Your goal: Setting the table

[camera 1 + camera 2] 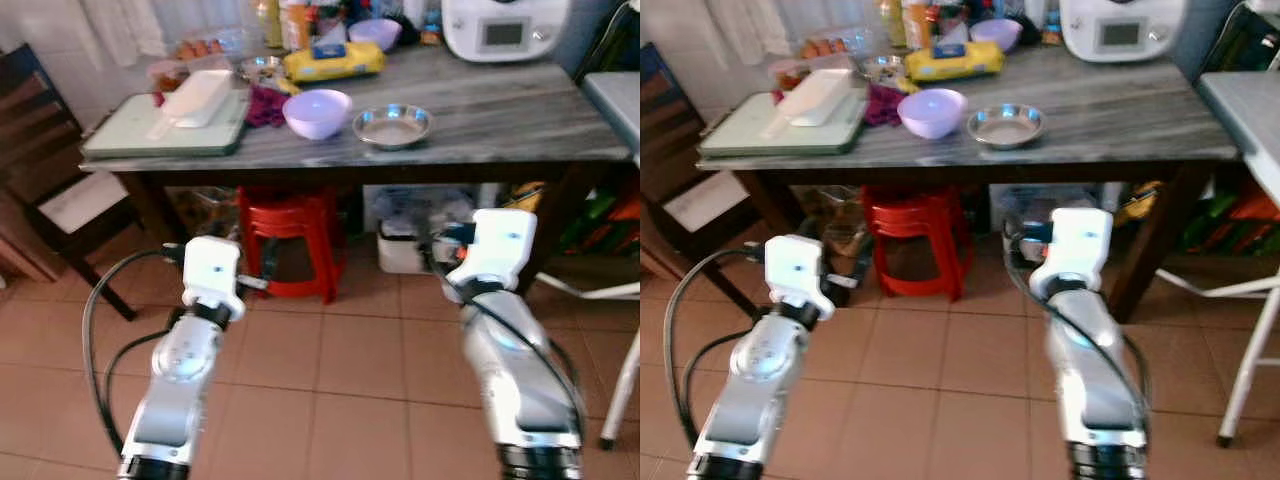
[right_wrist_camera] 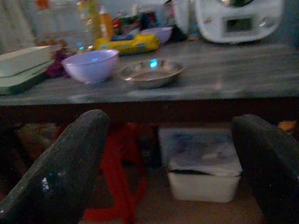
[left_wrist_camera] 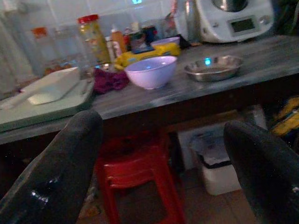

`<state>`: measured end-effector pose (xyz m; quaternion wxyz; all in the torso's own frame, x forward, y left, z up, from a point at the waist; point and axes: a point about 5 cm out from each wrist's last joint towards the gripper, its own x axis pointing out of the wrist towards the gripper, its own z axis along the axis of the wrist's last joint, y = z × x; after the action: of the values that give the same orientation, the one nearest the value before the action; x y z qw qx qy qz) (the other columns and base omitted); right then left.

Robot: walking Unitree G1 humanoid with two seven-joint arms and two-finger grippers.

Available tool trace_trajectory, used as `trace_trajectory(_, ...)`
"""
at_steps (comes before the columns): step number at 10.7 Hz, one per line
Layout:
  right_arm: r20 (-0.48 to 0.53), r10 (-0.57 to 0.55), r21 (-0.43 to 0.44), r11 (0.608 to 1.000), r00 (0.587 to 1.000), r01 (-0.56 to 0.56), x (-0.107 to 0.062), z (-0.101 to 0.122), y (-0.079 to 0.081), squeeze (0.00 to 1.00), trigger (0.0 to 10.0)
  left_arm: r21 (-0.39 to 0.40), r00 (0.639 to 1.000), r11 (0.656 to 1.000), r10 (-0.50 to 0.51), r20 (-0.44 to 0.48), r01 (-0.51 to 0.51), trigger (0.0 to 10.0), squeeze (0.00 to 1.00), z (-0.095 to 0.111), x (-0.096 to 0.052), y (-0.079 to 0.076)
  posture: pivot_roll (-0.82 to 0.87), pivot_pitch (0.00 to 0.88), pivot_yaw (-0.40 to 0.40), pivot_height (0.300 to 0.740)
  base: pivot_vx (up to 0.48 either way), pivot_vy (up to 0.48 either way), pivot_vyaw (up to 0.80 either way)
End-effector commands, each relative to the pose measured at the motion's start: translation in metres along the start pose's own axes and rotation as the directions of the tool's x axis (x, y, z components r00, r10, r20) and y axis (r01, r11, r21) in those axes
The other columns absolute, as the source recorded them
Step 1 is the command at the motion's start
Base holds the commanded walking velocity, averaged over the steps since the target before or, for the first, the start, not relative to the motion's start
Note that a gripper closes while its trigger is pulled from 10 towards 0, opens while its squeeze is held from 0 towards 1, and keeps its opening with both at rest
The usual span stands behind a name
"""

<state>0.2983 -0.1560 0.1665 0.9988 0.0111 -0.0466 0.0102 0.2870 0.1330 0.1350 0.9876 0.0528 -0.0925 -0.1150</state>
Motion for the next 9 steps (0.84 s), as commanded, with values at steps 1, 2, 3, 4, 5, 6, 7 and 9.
trace_trajectory(1,-0.001,0.018,0.026,1.000,1.000,-0.018,0.0008,0.0008,0.0082,0.00,10.0,0.013,1.000,1.000,0.006,0.002,-0.006,10.0,0.00,0.0009,-0.0023,0.0066,-0.14,0.084,0.104,0.740,0.000,-0.480,0.00)
trace_trajectory(2,-0.002,0.018,0.027,0.999,1.000,-0.018,0.0004,0.0006,0.0082,0.00,10.0,0.011,1.000,1.000,0.003,0.001,-0.003,10.0,0.00,0.0008,-0.0021,0.0064,-0.14,0.087,0.104,0.740,0.000,-0.480,-0.59)
trace_trajectory(3,-0.004,0.016,0.028,0.999,1.000,-0.016,0.0003,0.0001,0.0079,0.00,10.0,0.012,1.000,1.000,-0.001,0.001,0.001,10.0,0.00,0.0010,-0.0020,0.0063,-0.14,0.087,0.104,0.740,0.000,-0.480,-0.58)
trace_trajectory(4,-0.004,0.016,0.029,0.999,1.000,-0.015,-0.0001,-0.0001,0.0075,0.00,10.0,0.011,1.000,1.000,-0.002,0.000,0.002,10.0,0.00,0.0009,-0.0022,0.0060,-0.14,0.089,0.105,0.740,0.000,-0.480,-0.41)
trace_trajectory(5,-0.004,0.015,0.028,0.999,1.000,-0.015,-0.0006,-0.0002,0.0071,0.00,10.0,0.009,1.000,1.000,-0.004,-0.001,0.004,10.0,0.00,0.0008,-0.0025,0.0057,-0.15,0.091,0.106,0.740,0.000,-0.480,0.00)
trace_trajectory(6,-0.006,0.013,0.030,0.999,1.000,-0.013,-0.0009,-0.0002,0.0063,0.00,10.0,0.009,1.000,1.000,-0.009,-0.003,0.009,10.0,0.00,0.0006,-0.0025,0.0055,-0.15,0.093,0.106,0.740,0.000,-0.480,0.00)
trace_trajectory(7,-0.008,0.013,0.031,0.999,1.000,-0.013,-0.0011,-0.0006,0.0065,0.00,10.0,0.008,1.000,1.000,-0.011,-0.004,0.011,10.0,0.00,0.0004,-0.0026,0.0057,-0.15,0.094,0.106,0.740,0.000,-0.480,0.00)
trace_trajectory(9,-0.014,0.014,0.030,0.999,1.000,-0.013,-0.0015,-0.0015,0.0056,0.00,10.0,0.003,1.000,1.000,-0.016,-0.003,0.016,10.0,0.00,0.0004,-0.0020,0.0034,-0.15,0.096,0.102,0.740,0.000,-0.480,-0.26)
